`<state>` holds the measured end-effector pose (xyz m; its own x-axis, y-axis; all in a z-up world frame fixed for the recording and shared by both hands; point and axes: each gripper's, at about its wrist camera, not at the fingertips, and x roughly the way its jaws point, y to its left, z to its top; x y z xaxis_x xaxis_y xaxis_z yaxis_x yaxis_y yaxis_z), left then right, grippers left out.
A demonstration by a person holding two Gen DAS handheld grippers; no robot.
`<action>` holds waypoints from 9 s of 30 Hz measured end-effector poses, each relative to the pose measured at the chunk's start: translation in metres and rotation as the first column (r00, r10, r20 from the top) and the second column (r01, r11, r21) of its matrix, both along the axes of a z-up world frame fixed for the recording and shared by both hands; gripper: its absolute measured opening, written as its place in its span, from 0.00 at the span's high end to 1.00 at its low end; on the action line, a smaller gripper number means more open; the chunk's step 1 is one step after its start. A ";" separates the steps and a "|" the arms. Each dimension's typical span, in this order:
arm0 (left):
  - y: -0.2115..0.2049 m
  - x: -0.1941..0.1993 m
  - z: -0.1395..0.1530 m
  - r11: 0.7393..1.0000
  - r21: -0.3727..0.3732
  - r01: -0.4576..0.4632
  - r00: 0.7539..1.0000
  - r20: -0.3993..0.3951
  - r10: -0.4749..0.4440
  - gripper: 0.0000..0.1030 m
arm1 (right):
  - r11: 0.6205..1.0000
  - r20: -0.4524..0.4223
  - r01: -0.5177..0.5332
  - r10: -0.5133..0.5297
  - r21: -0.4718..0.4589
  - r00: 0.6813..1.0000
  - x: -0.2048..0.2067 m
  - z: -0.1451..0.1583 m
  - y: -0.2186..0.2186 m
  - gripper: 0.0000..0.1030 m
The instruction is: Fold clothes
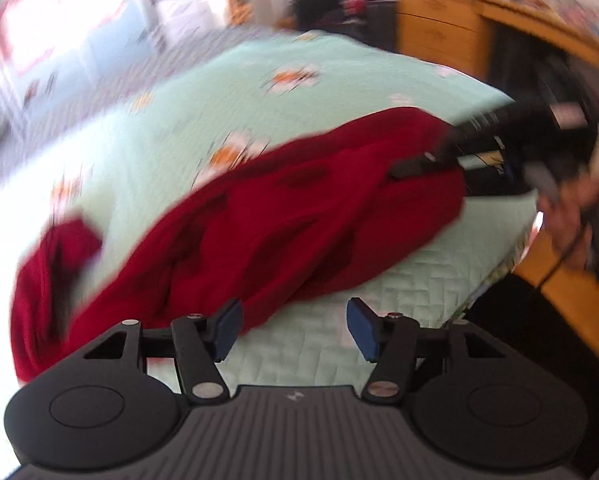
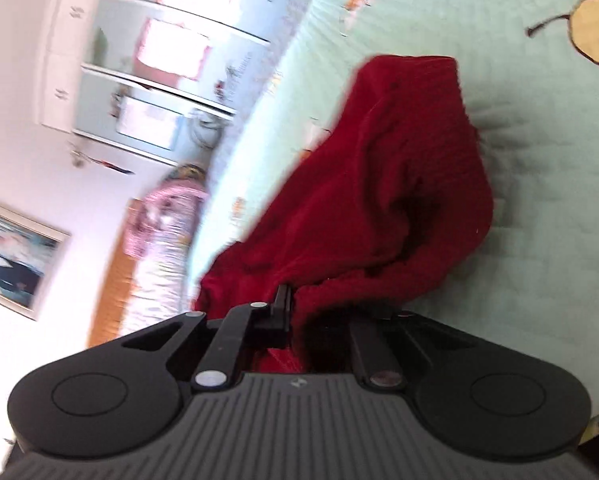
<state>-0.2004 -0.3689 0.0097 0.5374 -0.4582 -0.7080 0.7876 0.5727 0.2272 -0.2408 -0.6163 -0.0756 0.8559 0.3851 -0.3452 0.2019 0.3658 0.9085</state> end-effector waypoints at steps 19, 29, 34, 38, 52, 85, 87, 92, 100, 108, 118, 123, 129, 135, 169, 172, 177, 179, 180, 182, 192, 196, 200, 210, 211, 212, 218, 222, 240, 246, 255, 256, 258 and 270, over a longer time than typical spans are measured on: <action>-0.051 0.081 0.020 0.957 -0.279 -0.084 0.996 -0.044 0.074 0.96 | 0.973 0.087 0.094 -0.114 0.210 0.990 -0.034 0.018 -0.050 0.58; -0.003 0.124 0.081 0.835 -0.463 -0.296 0.949 -0.238 0.205 0.96 | 0.979 -0.052 0.111 -0.122 -0.174 0.991 -0.039 -0.001 -0.032 0.49; 0.018 0.106 0.103 0.790 -0.531 -0.307 0.949 -0.232 0.213 0.96 | 0.924 -0.078 0.095 -0.133 -0.371 0.988 -0.035 -0.002 -0.024 0.40; 0.042 0.102 0.116 0.748 -0.574 -0.335 0.941 -0.248 0.231 0.96 | 0.912 -0.094 0.087 -0.136 -0.402 0.986 -0.027 -0.004 -0.025 0.36; 0.059 0.102 0.132 0.737 -0.596 -0.318 0.948 -0.192 0.254 0.96 | 0.666 -0.130 -0.117 0.030 -0.737 0.991 0.025 0.005 0.031 0.36; 0.029 0.093 -0.043 0.919 -0.280 -0.277 0.831 -0.551 0.082 0.78 | 0.278 -0.019 -0.018 -0.001 -0.960 1.000 0.048 0.026 0.043 0.79; 0.029 0.088 -0.035 0.915 -0.315 -0.253 0.831 -0.555 0.039 0.78 | 0.214 0.020 0.026 -0.029 -0.976 0.999 0.060 0.040 0.032 0.79; 0.035 0.073 -0.010 0.882 -0.429 -0.194 0.835 -0.544 -0.081 0.77 | 0.082 0.136 0.146 -0.120 -0.986 0.983 0.103 0.090 -0.009 0.80; 0.051 0.059 0.002 0.876 -0.455 -0.161 0.864 -0.494 -0.098 0.62 | -0.019 0.274 0.288 -0.379 -0.957 0.884 0.169 0.174 -0.113 0.78; 0.054 0.078 -0.020 0.885 -0.380 -0.270 0.840 -0.542 0.024 0.62 | 0.473 -0.097 0.100 -0.374 -0.875 0.922 0.155 0.104 -0.211 0.49; 0.095 0.132 -0.053 0.716 -0.331 -0.615 0.713 -0.621 0.326 0.52 | 0.919 -0.093 0.087 -0.133 -0.385 0.987 0.069 -0.011 -0.113 0.46; 0.124 0.159 -0.067 0.557 -0.314 -0.769 0.583 -0.701 0.410 0.51 | 0.784 -0.068 -0.127 0.107 -0.607 0.992 0.087 -0.005 0.007 0.46; 0.165 0.168 -0.073 0.390 -0.339 -0.856 0.502 -0.722 0.476 0.48 | 0.524 -0.102 -0.233 0.267 -0.819 0.958 0.112 -0.002 0.104 0.40; 0.205 0.188 -0.082 0.244 -0.364 -0.899 0.438 -0.749 0.498 0.41 | 0.662 -0.089 -0.220 0.226 -0.716 0.970 0.116 -0.026 0.109 0.37; 0.249 0.212 0.019 0.129 -0.661 -0.739 0.624 -0.600 0.500 0.91 | 0.740 0.100 -0.134 0.262 -0.659 0.960 0.105 -0.047 0.102 0.11; 0.226 0.217 0.070 0.179 -0.733 -0.656 0.680 -0.471 0.563 0.91 | 0.745 0.104 -0.132 0.262 -0.654 0.959 0.104 -0.048 0.101 0.11; 0.165 0.273 0.126 0.297 -0.779 -0.553 0.715 -0.260 0.649 0.91 | 0.749 0.109 -0.129 0.260 -0.650 0.959 0.103 -0.048 0.099 0.11; 0.140 0.300 0.128 0.384 -0.763 -0.520 0.732 -0.166 0.661 0.90 | 0.749 0.109 -0.129 0.260 -0.650 0.960 0.103 -0.048 0.099 0.11; 0.128 0.314 0.127 0.430 -0.749 -0.505 0.741 -0.120 0.661 0.80 | 0.748 0.109 -0.129 0.260 -0.651 0.960 0.102 -0.049 0.099 0.11; 0.122 0.337 0.112 0.448 -0.687 -0.572 0.705 -0.132 0.697 0.65 | 0.750 0.110 -0.129 0.260 -0.649 0.959 0.102 -0.049 0.098 0.11; 0.205 0.313 -0.016 0.343 -0.418 -0.841 0.535 -0.551 0.641 0.40 | 0.758 0.118 -0.126 0.259 -0.640 0.959 0.100 -0.049 0.097 0.11; 0.203 0.286 -0.056 0.362 -0.365 -0.858 0.510 -0.693 0.510 0.39 | 0.757 0.117 -0.126 0.258 -0.641 0.959 0.100 -0.050 0.098 0.11; 0.181 0.264 -0.069 0.420 -0.380 -0.824 0.557 -0.679 0.479 0.37 | 0.759 0.118 -0.125 0.258 -0.639 0.959 0.099 -0.049 0.098 0.11; 0.158 0.241 -0.034 0.450 -0.438 -0.778 0.622 -0.642 0.450 0.83 | 0.782 0.136 -0.121 0.255 -0.611 0.957 0.099 -0.050 0.093 0.11; 0.162 0.234 -0.018 0.431 -0.477 -0.766 0.639 -0.643 0.423 0.83 | 0.785 0.138 -0.121 0.254 -0.608 0.957 0.099 -0.051 0.092 0.11; 0.166 0.228 0.000 0.412 -0.516 -0.751 0.657 -0.646 0.388 0.83 | 0.787 0.140 -0.120 0.254 -0.606 0.957 0.099 -0.051 0.092 0.11; 0.175 0.194 0.094 0.353 -0.715 -0.603 0.797 -0.555 0.237 0.84 | 0.792 0.147 -0.117 0.252 -0.599 0.956 0.099 -0.052 0.091 0.11; 0.172 0.177 0.134 0.356 -0.779 -0.516 0.856 -0.458 0.239 0.84 | 0.797 0.151 -0.116 0.251 -0.593 0.956 0.099 -0.052 0.090 0.11; 0.193 0.132 -0.083 0.546 -0.237 -0.804 0.514 -0.738 0.436 0.83 | 0.716 0.169 -0.106 0.301 -0.690 0.939 0.102 0.001 0.119 0.12; 0.200 0.125 -0.106 0.525 -0.287 -0.801 0.527 -0.753 0.394 0.83 | 0.491 -0.003 -0.249 0.449 -0.835 0.894 0.209 0.049 0.185 0.11; 0.208 0.130 -0.113 0.506 -0.307 -0.806 0.516 -0.783 0.348 0.81 | 0.321 -0.337 -0.465 0.381 -0.825 0.861 0.336 -0.011 0.271 0.13; 0.208 0.130 -0.114 0.504 -0.308 -0.807 0.514 -0.785 0.344 0.81 | 0.282 -0.352 -0.462 0.364 -0.840 0.862 0.337 -0.017 0.277 0.19; 0.209 0.131 -0.115 0.498 -0.308 -0.810 0.510 -0.790 0.341 0.81 | 0.260 -0.322 -0.442 0.398 -0.858 0.859 0.323 -0.014 0.279 0.78; 0.207 0.213 -0.048 0.394 -0.442 -0.806 0.589 -0.663 0.462 0.84 | 0.948 0.303 -0.233 0.292 -0.218 0.907 0.177 0.068 0.079 0.88</action>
<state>0.0123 -0.1618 -0.0379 0.6455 -0.4949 -0.5818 0.0156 0.7701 -0.6378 -0.0638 -0.5368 -0.0073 0.8078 0.5715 -0.1443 -0.2212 0.5209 0.8244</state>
